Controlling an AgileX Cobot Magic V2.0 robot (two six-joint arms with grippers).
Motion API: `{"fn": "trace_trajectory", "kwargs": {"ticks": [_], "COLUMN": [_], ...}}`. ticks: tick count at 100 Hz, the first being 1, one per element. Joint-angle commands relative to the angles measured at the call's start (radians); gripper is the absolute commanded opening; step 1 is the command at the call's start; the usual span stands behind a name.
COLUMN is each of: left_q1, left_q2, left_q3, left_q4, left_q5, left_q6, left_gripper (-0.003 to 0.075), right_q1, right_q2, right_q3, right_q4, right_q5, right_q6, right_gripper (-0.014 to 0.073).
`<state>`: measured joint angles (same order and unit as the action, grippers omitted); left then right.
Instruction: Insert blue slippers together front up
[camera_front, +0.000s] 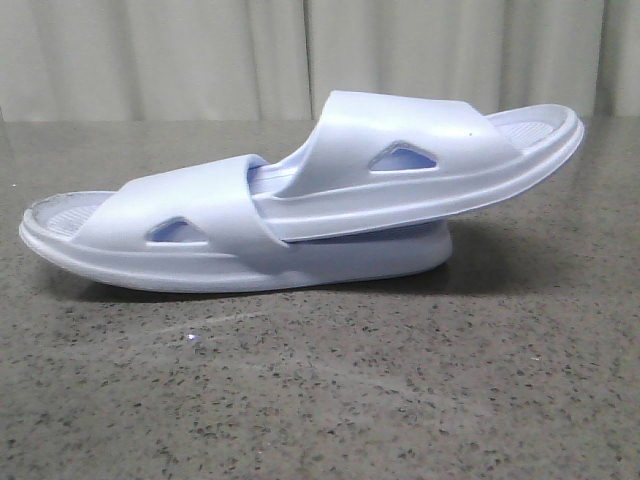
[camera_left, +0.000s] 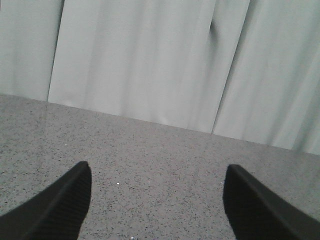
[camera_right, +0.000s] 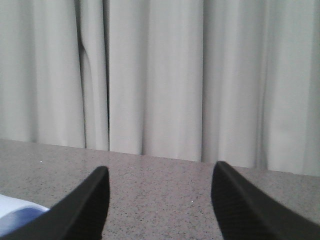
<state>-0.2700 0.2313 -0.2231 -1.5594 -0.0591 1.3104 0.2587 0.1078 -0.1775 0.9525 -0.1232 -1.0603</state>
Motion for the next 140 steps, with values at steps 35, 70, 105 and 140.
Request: {"fn": "trace_trajectory", "kwargs": {"ticks": [35, 70, 105, 140], "left_q1": [-0.005, -0.005, -0.005, -0.005], "left_q2": [0.007, 0.007, 0.007, 0.007], "left_q3": [-0.015, -0.015, -0.015, -0.015], "left_q4": [0.005, 0.005, 0.001, 0.001], "left_q5": [-0.003, -0.001, 0.009, 0.009], "left_q6": [-0.001, -0.001, -0.001, -0.001], "left_gripper": [0.0319, 0.0016, 0.0016, 0.0016], "right_q1": [-0.004, -0.004, -0.004, -0.004], "right_q2": [-0.026, -0.026, -0.026, -0.026], "right_q3": [0.005, 0.005, 0.005, 0.005], "right_q4": [-0.015, -0.015, -0.015, -0.015], "right_q5": [-0.106, -0.103, -0.095, -0.095], "right_q6": [-0.023, -0.023, -0.023, -0.023], "right_gripper": [0.0279, -0.0107, -0.0107, -0.0107]}}
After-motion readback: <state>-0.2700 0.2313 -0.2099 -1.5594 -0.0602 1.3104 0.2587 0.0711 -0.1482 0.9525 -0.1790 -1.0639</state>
